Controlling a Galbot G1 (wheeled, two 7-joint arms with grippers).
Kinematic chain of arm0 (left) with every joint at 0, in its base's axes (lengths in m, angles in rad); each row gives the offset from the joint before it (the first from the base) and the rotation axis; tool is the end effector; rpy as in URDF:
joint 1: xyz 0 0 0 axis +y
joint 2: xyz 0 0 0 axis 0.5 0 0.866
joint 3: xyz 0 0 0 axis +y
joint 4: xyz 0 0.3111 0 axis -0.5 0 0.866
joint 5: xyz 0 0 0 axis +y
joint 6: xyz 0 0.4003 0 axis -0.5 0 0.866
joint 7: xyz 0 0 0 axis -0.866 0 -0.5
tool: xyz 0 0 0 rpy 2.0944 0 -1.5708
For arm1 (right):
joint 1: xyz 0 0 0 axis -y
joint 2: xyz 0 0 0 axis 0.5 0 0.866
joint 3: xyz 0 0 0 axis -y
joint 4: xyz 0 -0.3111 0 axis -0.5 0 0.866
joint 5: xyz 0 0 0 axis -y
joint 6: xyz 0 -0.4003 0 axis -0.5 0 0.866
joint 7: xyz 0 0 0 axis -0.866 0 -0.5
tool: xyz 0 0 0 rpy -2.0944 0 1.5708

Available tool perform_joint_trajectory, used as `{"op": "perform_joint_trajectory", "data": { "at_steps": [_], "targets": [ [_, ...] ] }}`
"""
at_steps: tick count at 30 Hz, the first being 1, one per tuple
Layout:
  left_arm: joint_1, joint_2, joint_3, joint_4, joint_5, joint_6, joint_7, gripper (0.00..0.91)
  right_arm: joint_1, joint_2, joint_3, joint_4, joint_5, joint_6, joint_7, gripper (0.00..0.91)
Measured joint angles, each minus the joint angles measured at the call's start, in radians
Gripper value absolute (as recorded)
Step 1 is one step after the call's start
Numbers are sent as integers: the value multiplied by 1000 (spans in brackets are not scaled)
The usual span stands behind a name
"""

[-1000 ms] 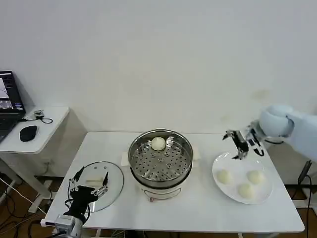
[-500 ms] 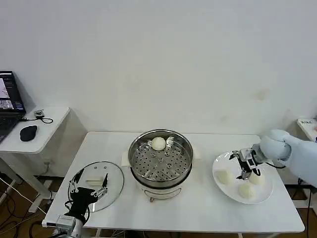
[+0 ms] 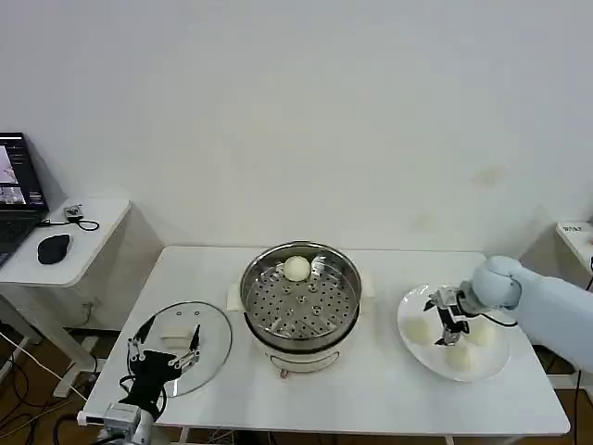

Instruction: Take steamed baozi put them in steamer then cover it.

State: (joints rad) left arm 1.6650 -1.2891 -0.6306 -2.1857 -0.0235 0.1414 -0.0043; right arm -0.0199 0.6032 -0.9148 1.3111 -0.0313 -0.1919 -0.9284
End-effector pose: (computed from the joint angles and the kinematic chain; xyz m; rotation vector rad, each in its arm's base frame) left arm 0.2260 0.0558 -0.2432 -0.0793 -2.9843 -0.4102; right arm 0.4977 -0.1233 -0.2410 1.2591 -1.4087 1.3956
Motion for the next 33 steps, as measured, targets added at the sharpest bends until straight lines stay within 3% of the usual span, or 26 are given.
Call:
{"op": "perform_joint_trajectory", "data": {
  "at_steps": [4, 8, 11, 14, 23, 33],
  "targets": [
    [-1, -1, 0, 3, 0, 0, 0, 907, -17, 33, 15, -31, -11, 0, 5, 877],
    [-2, -2, 0, 8, 0, -1, 0, 907, -30, 58, 27, -57, -15, -1, 5, 756],
    [-2, -2, 0, 8, 0, -1, 0, 907, -32, 66, 33, -66, -19, -6, 2, 615],
    [0, -2, 0, 8, 0, -2, 0, 907, -31, 68, 33, -68, -19, -12, -2, 574],
    [4, -2, -3, 3, 1, -2, 0, 907, 0, 51, 23, -54, -5, -28, -23, 584],
    [-2, 6, -1, 2, -1, -1, 0, 907, 165, -22, -51, 30, 57, -51, -32, 595]
  ]
}}
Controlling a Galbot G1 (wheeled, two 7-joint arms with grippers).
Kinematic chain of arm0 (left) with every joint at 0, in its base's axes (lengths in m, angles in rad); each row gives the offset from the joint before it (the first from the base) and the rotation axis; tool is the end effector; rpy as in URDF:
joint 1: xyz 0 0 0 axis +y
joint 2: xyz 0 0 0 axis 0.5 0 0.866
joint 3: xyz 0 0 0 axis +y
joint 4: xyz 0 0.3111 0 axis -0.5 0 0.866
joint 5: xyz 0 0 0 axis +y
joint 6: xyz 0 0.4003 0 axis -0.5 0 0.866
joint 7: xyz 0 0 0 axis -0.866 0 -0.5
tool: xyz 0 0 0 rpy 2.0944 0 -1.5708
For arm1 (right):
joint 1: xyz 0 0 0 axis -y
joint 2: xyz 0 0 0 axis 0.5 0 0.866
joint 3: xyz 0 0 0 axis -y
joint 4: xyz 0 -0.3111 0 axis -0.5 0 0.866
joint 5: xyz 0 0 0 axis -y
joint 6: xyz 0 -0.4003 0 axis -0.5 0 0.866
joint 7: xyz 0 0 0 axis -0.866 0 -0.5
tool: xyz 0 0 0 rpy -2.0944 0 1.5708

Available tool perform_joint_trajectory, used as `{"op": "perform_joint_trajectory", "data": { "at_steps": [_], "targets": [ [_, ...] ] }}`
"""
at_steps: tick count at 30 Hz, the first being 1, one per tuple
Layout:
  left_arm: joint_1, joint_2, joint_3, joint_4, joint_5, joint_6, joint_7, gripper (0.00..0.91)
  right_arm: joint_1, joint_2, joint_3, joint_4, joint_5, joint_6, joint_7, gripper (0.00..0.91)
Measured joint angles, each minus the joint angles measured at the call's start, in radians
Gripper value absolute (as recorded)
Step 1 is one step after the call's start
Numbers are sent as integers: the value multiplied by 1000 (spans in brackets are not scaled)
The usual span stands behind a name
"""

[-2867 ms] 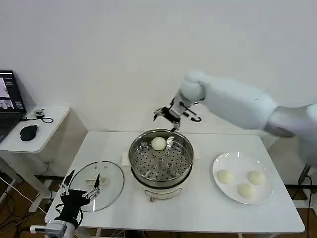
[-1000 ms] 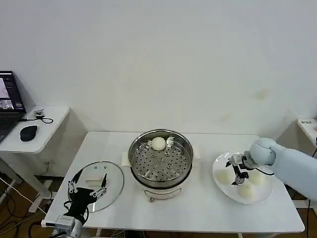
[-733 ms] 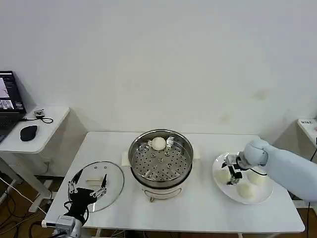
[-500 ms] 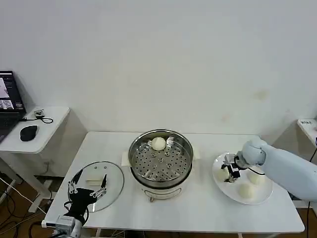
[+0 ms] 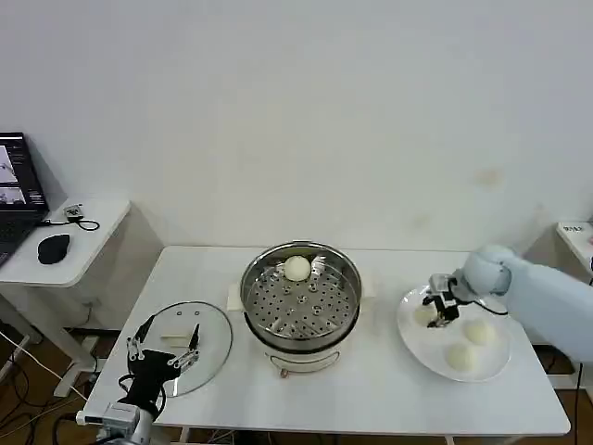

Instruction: Take steamed baozi put them in steamer then cover it.

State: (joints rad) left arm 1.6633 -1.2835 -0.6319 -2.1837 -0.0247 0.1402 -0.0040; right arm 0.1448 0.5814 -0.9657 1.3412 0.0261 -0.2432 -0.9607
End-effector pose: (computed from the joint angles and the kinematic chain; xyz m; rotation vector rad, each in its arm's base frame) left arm 0.2267 0.0569 -0.2432 -0.0820 -2.9846 -0.4168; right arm 0.5186 -0.1228 -0.1723 1.1873 -1.4781 1.4207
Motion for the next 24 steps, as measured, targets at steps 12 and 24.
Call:
{"op": "perform_joint_trajectory", "data": {
  "at_steps": [12, 24],
  "targets": [
    [-24, 17, -3, 19, -8, 2, 0, 907, 369, 68, -199, 119, 194, -67, 30, 605],
    [-38, 13, -21, 26, -13, 0, 1, 907, 492, 355, -291, 108, 434, -203, 101, 605]
  ]
}}
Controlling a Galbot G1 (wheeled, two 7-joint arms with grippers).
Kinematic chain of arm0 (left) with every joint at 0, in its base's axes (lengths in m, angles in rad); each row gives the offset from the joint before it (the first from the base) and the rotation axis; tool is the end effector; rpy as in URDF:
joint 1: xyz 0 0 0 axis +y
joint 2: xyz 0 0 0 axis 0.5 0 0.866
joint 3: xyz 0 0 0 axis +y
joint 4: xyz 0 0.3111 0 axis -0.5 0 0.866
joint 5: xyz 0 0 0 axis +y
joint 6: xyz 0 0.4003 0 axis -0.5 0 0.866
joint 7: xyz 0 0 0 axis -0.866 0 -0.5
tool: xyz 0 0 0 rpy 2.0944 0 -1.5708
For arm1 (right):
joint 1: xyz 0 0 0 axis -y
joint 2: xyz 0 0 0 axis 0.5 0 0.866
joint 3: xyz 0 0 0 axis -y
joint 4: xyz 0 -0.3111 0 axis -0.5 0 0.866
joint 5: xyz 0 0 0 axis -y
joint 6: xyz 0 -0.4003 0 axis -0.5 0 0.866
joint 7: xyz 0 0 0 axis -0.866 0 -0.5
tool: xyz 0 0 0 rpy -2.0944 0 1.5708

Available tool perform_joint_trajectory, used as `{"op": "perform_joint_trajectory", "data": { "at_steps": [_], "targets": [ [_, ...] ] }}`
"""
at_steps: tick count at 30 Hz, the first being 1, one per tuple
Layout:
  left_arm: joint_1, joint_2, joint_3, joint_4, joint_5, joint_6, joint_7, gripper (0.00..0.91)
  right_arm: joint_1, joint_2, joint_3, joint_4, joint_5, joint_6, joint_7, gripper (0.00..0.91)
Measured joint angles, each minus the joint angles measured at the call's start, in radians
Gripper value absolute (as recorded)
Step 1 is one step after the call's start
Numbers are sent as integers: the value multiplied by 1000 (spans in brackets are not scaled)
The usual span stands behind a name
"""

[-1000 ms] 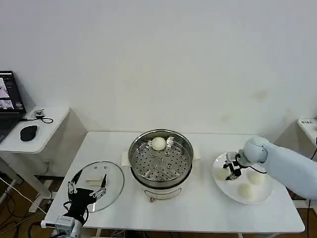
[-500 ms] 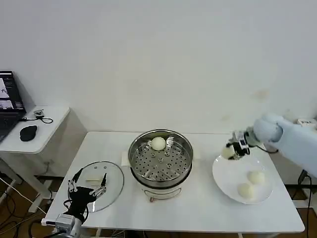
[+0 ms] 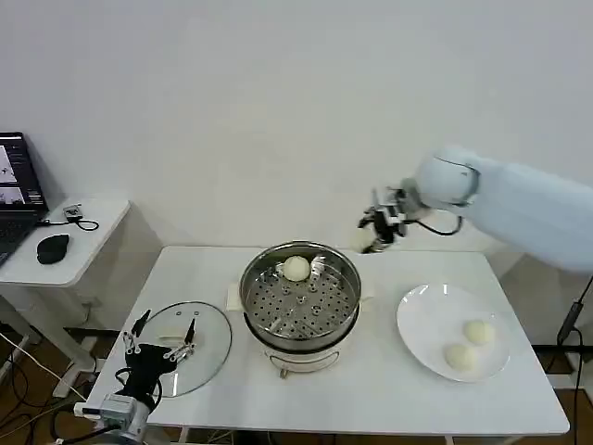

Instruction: Take steamed baozi put them in steamer then cover it.

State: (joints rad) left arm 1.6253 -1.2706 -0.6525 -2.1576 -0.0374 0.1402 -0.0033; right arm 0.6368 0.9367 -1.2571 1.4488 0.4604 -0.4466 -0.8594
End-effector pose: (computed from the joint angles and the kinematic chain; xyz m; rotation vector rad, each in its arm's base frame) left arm 0.2371 0.0674 -0.2416 -0.0533 -2.9984 -0.4339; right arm 0.5261 0.0999 -0.0235 1.4112 -1.6274 1.5188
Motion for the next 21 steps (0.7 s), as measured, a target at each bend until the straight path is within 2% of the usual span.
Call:
{"op": "perform_joint_trajectory", "data": {
  "at_steps": [10, 21],
  "targets": [
    [10, 2, -18, -12, -1, -3, 0, 907, -63, 213, -22, -90, 162, -101, 60, 605],
    [7, -10, -16, -15, 2, -5, -1, 907, -158, 339, -33, -184, 200, -137, 85, 605]
  ]
}}
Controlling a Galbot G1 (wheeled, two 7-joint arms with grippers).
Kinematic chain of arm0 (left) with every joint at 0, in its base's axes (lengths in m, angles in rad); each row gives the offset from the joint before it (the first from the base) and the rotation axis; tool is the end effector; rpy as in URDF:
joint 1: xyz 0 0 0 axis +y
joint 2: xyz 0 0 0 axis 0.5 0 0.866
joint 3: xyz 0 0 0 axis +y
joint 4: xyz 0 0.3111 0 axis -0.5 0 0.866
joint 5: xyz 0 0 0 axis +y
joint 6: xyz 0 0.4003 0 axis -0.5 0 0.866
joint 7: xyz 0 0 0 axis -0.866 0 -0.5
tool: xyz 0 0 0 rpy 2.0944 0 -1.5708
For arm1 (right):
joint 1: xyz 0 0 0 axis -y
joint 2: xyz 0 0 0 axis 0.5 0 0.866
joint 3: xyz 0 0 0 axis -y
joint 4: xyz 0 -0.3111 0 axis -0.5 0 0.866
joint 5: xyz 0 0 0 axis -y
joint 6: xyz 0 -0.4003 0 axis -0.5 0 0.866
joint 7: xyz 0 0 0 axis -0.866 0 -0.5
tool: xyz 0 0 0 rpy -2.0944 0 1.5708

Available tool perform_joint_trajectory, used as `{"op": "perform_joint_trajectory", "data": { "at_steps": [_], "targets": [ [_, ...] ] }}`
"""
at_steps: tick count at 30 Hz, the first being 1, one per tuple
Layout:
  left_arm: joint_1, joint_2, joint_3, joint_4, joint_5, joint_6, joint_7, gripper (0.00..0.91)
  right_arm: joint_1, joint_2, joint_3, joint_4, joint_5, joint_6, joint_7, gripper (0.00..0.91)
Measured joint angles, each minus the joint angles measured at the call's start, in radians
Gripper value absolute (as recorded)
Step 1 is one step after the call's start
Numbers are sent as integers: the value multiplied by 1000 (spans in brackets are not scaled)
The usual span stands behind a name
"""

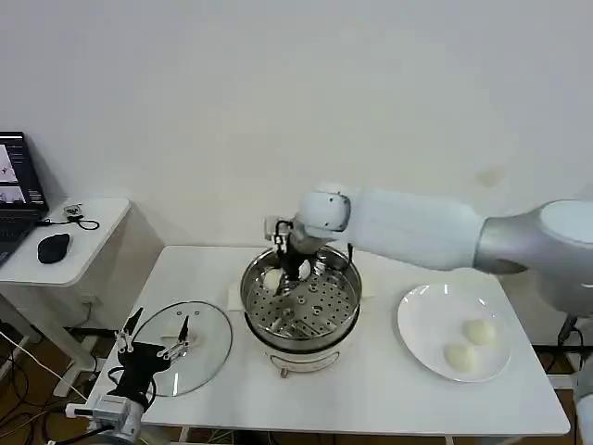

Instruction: Take steamed baozi put them in steamer then cover it.

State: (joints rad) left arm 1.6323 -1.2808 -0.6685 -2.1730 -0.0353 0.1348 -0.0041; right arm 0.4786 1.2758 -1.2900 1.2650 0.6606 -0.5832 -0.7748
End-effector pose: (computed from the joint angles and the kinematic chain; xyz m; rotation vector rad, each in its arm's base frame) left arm 0.2350 0.0698 -0.2363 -0.0302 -3.0141 -0.4370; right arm 0.5160 0.2290 -0.1151 1.5133 -1.5241 1.2713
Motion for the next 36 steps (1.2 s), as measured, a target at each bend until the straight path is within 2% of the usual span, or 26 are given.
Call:
{"op": "perform_joint_trajectory", "data": {
  "at_steps": [10, 14, 15, 16, 28, 32, 36],
  "targets": [
    [1, -1, 1, 3, 1, -4, 0, 907, -33, 58, -5, -63, -22, -6, -5, 605],
    [2, -1, -1, 2, 1, -6, 0, 907, -35, 64, -9, -72, -36, -9, -11, 725],
    [3, -2, -1, 1, 1, -6, 0, 907, -35, 64, -10, -73, -39, -10, -12, 776],
    [4, -2, -1, 0, 1, -6, 0, 907, -35, 64, -11, -73, -41, -11, -14, 907],
    [6, -1, -1, -7, -1, -7, 1, 907, 25, 26, -18, -26, -51, -2, -37, 907],
    [6, 2, 0, -7, -3, -7, 1, 907, 84, -31, -32, 35, -62, 15, -55, 907],
    [6, 7, 3, -10, -5, -7, 2, 907, 153, -132, -55, 117, -89, 47, -86, 907]
  ]
}}
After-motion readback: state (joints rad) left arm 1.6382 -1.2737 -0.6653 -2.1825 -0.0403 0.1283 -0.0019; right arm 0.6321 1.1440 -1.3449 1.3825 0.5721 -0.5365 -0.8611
